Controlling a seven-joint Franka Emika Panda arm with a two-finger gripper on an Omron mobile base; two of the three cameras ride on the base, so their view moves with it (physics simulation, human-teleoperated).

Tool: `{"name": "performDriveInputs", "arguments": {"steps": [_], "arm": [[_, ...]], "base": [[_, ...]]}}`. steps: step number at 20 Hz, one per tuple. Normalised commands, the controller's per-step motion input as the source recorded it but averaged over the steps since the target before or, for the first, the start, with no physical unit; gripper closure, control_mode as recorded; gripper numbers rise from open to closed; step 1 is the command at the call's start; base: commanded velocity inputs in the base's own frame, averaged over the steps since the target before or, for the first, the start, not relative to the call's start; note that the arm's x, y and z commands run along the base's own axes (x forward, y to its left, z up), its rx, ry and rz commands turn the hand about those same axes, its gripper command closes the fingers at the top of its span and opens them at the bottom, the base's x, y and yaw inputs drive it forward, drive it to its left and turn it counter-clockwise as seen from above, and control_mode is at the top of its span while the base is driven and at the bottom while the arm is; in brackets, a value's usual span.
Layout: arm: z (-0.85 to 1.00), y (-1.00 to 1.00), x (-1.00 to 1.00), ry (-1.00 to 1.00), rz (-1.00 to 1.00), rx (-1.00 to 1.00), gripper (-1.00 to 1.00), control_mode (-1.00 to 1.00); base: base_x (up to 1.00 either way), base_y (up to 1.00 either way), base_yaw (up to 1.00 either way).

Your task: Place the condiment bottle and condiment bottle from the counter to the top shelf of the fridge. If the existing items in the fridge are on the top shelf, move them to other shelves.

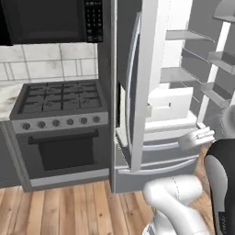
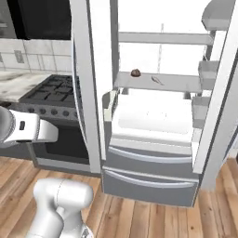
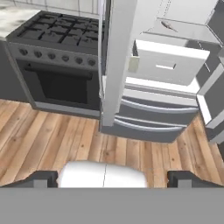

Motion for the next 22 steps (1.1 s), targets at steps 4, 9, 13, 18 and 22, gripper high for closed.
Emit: {"name": "performDriveInputs", "arguments": {"steps": [4, 9, 13, 18, 22], "arm": [[0.00, 0.00, 0.00, 0.00, 0.00, 0.00, -1.00, 1.00], [0.00, 0.00, 0.00, 0.00, 0.00, 0.00, -1.00, 1.00], [0.00, 0.00, 0.00, 0.00, 0.00, 0.00, -1.00, 1.00], [0.00, 0.00, 0.00, 0.00, 0.00, 0.00, -1.00, 1.00], [0.00, 0.00, 0.00, 0.00, 0.00, 0.00, -1.00, 1.00]], "base": [[0.00, 1.00, 0.00], [0.00, 1.00, 0.00], [0.07, 1.00, -0.01], [0.55, 1.00, -0.04], [0.82, 1.00, -0.02]]}}
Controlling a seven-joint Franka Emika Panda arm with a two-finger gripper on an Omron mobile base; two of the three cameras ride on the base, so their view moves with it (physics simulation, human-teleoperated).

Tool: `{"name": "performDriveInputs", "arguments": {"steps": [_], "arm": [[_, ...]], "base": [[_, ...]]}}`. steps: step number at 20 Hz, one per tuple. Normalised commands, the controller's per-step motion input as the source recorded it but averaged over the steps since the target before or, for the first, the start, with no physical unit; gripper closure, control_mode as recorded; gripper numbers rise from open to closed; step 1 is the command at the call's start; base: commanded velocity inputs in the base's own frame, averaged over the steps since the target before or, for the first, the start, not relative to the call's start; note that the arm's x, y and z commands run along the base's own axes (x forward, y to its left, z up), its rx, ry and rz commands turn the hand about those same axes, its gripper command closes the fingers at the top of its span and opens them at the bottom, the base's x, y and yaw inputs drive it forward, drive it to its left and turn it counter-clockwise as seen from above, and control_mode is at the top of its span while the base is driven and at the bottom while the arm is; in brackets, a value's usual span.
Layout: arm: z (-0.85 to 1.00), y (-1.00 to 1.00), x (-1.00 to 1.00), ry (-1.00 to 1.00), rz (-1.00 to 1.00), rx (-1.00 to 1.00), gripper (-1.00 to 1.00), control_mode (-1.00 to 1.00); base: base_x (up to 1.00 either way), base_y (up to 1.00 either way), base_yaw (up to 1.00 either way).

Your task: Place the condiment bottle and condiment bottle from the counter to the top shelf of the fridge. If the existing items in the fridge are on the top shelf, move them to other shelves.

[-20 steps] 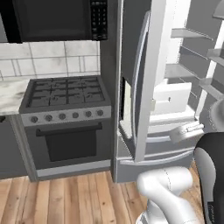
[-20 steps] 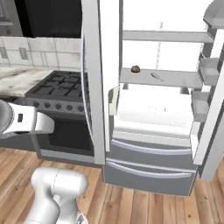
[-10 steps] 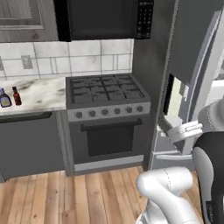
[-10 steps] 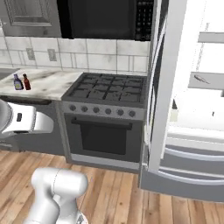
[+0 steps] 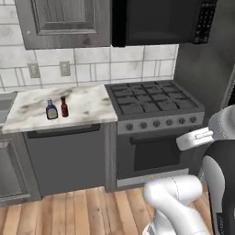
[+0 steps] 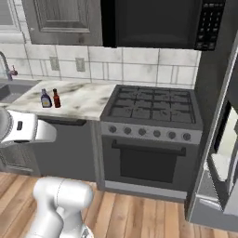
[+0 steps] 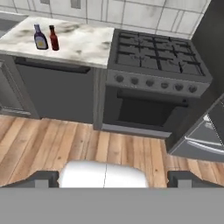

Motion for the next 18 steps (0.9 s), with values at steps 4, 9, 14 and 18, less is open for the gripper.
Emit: {"name": "performDriveInputs", "arguments": {"steps": [4, 9, 14, 18], "arm": [[0.00, 0.00, 0.00, 0.00, 0.00, 0.00, -1.00, 1.00], [0.00, 0.00, 0.00, 0.00, 0.00, 0.00, -1.00, 1.00], [0.00, 0.00, 0.00, 0.00, 0.00, 0.00, -1.00, 1.00], [0.00, 0.00, 0.00, 0.00, 0.00, 0.00, -1.00, 1.00]], "base": [[0.87, 1.00, -0.01], [0.98, 0.95, 0.00], [0.84, 0.46, 0.00], [0.68, 0.06, 0.00]]}}
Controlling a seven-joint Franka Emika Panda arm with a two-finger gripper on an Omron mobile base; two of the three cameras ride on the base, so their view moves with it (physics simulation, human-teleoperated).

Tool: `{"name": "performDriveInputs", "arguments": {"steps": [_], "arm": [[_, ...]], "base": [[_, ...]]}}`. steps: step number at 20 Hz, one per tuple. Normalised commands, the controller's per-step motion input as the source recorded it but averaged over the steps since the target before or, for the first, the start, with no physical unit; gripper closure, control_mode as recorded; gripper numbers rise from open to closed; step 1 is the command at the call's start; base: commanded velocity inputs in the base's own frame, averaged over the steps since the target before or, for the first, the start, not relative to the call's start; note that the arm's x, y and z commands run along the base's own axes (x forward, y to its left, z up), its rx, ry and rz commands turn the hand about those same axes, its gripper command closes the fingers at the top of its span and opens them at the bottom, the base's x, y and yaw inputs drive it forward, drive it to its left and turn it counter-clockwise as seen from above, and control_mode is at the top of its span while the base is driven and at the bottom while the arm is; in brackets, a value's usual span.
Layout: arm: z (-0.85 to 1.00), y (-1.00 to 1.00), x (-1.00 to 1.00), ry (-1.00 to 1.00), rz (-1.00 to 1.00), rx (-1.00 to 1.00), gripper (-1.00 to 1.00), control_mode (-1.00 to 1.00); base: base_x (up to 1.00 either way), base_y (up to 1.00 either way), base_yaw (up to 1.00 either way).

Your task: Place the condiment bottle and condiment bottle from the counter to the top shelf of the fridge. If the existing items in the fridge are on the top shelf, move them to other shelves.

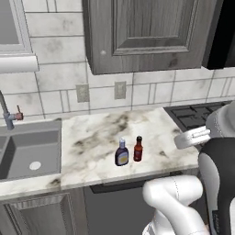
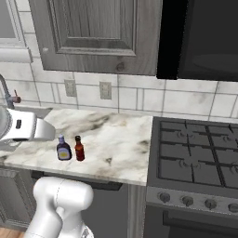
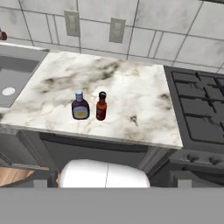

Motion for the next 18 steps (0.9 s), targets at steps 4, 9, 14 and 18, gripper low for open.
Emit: {"name": "performDriveInputs", "arguments": {"steps": [4, 9, 14, 18], "arm": [[0.00, 0.00, 0.00, 0.00, 0.00, 0.00, -1.00, 1.00], [0.00, 0.00, 0.00, 0.00, 0.00, 0.00, -1.00, 1.00], [0.00, 0.00, 0.00, 0.00, 0.00, 0.00, -1.00, 1.00], [-0.14, -0.08, 0.40, 0.03, 0.07, 0.00, -1.00, -1.00]], "base": [[0.17, 0.00, 0.00], [0.00, 0.00, 0.00], [0.00, 0.00, 0.01], [0.05, 0.00, 0.01]]}}
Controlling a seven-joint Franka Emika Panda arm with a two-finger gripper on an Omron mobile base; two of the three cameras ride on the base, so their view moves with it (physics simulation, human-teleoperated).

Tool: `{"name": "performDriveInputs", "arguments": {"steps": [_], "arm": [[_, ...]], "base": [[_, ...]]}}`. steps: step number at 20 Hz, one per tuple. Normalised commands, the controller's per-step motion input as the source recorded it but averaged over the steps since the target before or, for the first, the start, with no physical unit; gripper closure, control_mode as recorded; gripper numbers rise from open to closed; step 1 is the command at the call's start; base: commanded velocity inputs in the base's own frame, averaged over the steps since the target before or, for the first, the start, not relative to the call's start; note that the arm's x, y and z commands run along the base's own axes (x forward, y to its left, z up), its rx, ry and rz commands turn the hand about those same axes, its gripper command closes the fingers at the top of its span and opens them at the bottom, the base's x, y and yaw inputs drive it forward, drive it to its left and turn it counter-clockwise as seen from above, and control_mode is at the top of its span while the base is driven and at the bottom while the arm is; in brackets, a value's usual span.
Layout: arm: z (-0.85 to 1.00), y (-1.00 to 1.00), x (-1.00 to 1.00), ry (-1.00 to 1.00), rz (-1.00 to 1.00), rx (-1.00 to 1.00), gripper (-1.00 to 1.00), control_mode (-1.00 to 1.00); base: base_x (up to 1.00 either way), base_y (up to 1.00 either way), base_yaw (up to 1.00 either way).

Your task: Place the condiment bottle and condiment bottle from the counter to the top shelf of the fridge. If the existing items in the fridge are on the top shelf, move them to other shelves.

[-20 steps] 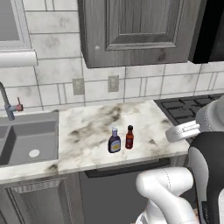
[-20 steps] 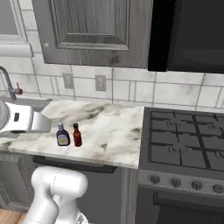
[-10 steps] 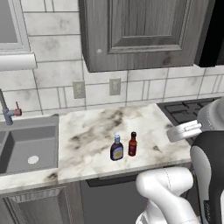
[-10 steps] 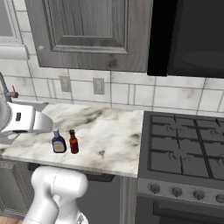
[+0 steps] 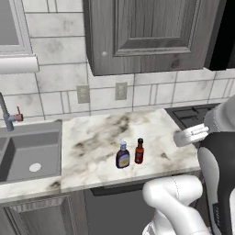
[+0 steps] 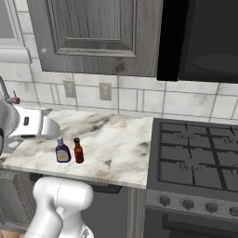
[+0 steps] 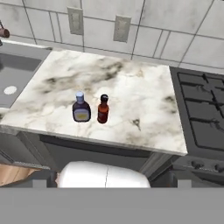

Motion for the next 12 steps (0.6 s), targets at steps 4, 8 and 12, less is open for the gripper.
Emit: {"name": "performDriveInputs", "arguments": {"steps": [4, 8, 12], "arm": [[-0.21, -0.20, 0.56, 0.06, 0.15, 0.01, -1.00, -1.00], [-0.16, -0.26, 0.60, 0.04, 0.23, 0.01, -1.00, -1.00], [-0.27, -0.27, 0.51, 0.09, 0.22, 0.00, -1.00, -1.00]], "base": [[0.00, 0.00, 0.00], [0.00, 0.00, 0.00], [0.00, 0.00, 0.00]]}}
